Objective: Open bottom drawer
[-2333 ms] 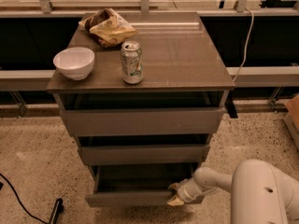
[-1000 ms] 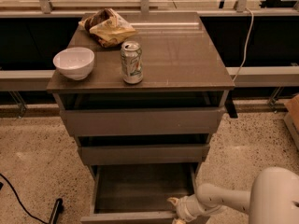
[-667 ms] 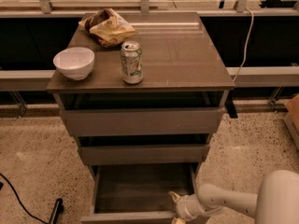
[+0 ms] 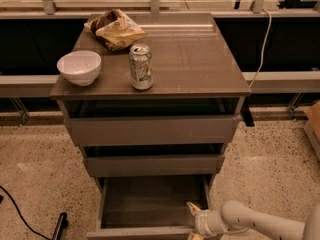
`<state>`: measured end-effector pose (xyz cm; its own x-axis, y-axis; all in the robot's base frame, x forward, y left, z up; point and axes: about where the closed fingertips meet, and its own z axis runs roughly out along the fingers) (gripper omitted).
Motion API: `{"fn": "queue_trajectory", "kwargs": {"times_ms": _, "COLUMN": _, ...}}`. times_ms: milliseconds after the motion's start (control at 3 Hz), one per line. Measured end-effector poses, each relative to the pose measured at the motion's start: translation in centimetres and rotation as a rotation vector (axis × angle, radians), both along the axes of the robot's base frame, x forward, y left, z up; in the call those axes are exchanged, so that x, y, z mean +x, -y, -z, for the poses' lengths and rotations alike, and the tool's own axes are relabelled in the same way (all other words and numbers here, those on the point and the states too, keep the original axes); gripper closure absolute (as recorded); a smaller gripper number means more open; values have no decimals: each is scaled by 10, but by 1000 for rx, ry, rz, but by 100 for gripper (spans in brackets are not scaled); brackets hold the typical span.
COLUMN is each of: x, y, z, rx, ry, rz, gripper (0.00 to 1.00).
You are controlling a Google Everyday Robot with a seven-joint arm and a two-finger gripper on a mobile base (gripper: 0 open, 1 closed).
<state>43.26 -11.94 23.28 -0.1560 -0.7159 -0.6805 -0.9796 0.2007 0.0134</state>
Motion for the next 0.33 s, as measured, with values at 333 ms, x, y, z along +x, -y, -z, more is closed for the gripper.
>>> {"fn": "queue_trajectory", "kwargs": {"times_ms": 333, "x": 0, "y": 0, "z": 0, "rx": 0, "ry": 0, "rz": 0, "gripper": 0}}
